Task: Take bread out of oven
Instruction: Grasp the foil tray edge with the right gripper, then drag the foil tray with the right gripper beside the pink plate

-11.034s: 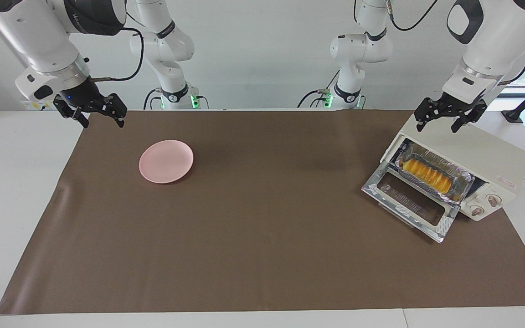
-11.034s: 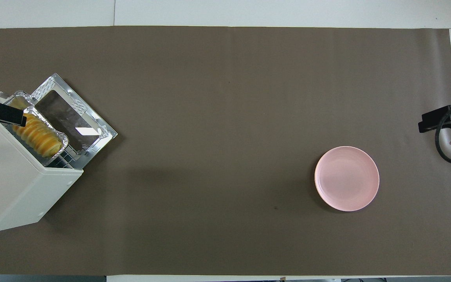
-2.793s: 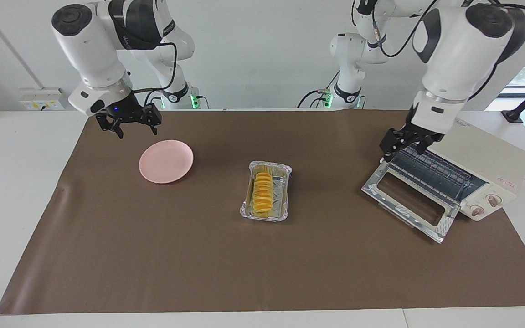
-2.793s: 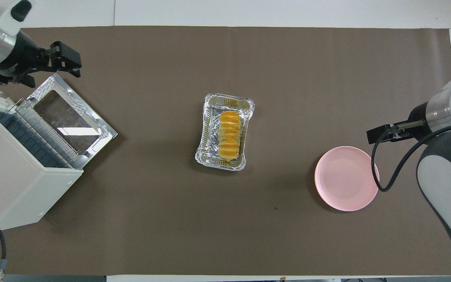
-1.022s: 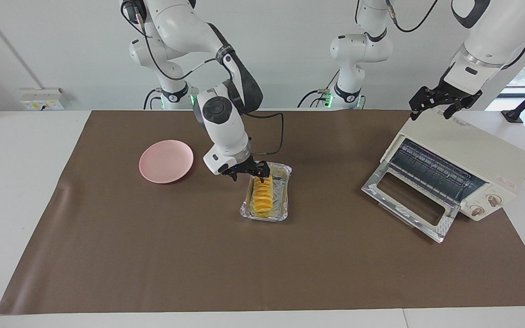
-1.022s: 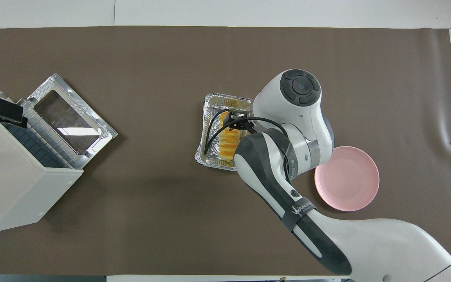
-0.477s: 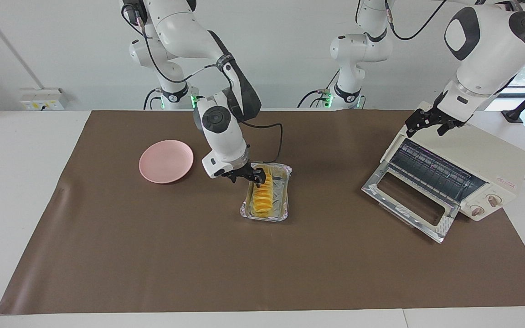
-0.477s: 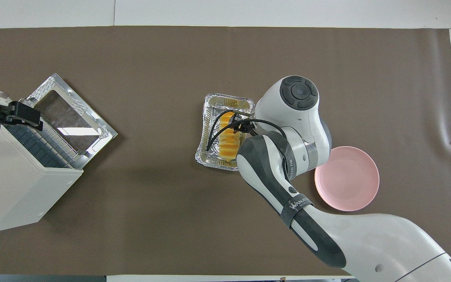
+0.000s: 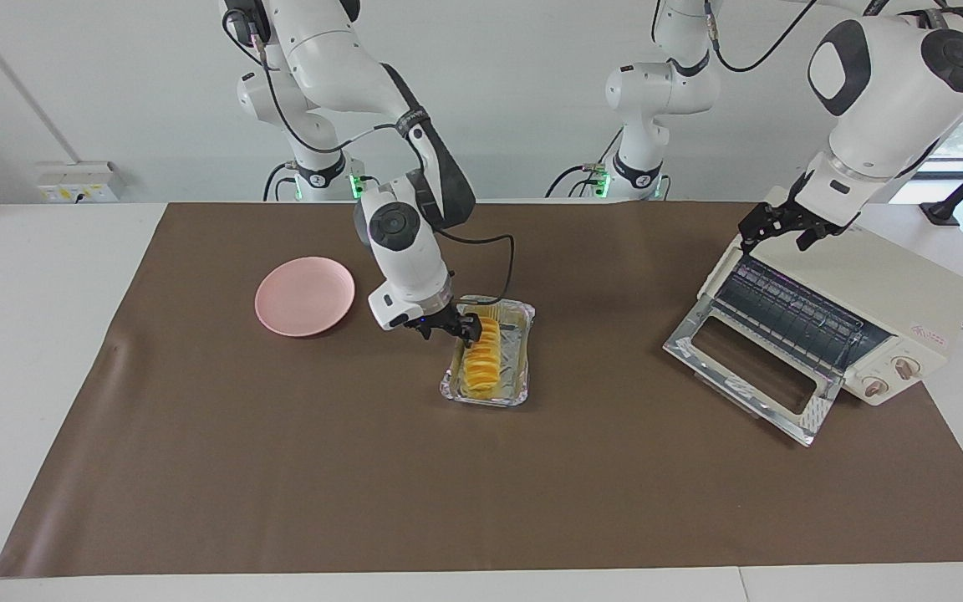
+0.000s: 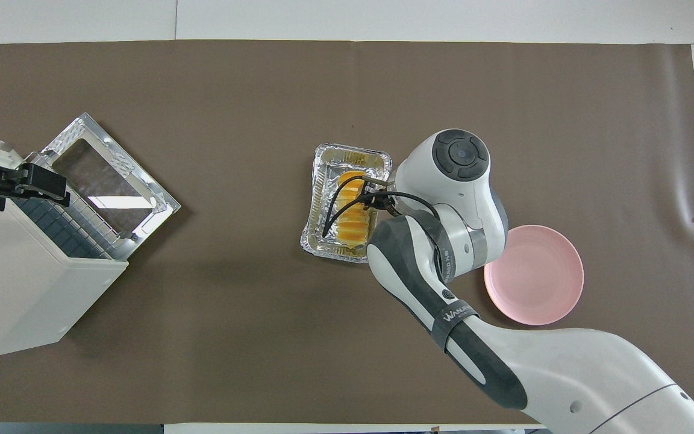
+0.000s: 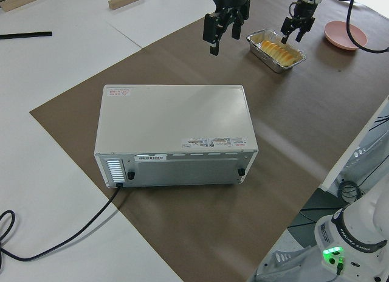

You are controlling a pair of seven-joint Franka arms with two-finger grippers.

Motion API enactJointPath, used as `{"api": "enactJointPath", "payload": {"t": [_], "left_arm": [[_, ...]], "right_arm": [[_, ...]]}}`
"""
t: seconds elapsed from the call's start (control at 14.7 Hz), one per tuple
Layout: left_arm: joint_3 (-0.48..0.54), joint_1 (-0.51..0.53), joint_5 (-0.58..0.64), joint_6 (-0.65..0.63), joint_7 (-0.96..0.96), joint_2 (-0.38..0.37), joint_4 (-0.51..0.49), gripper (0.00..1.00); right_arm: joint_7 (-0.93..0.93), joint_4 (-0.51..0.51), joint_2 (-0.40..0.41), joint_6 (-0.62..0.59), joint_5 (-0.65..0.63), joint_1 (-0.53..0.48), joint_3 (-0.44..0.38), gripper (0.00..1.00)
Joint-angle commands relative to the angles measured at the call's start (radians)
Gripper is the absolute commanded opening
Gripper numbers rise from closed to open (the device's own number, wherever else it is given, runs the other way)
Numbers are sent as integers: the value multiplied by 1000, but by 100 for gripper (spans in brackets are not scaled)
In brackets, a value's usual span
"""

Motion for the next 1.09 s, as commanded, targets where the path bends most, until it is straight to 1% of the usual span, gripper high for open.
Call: {"api": "enactJointPath", "payload": {"t": [0.0,0.14,0.34,0.61,0.82,1.02], "left_arm": [[1,2,-2,24,10,-38,-43,100],[1,2,-2,27,10,-39,-34,100],[1,2,-2,24,10,-47,-30,100],[1,2,-2,24,10,-47,-30,100],[1,2,-2,24,10,-47,-30,100],[1,2,-2,24,10,-47,-30,100]], "right_arm": [[4,-34,-13,26,21,-9,8,79],[4,-51,-16,54,21,-9,8,69],[1,-63,-17,68,21,-8,8,50],[-7,-63,-19,71,21,-3,8,0],[-85,-62,-17,68,21,-3,8,0],[-108,-33,-16,49,19,-38,8,0]]}}
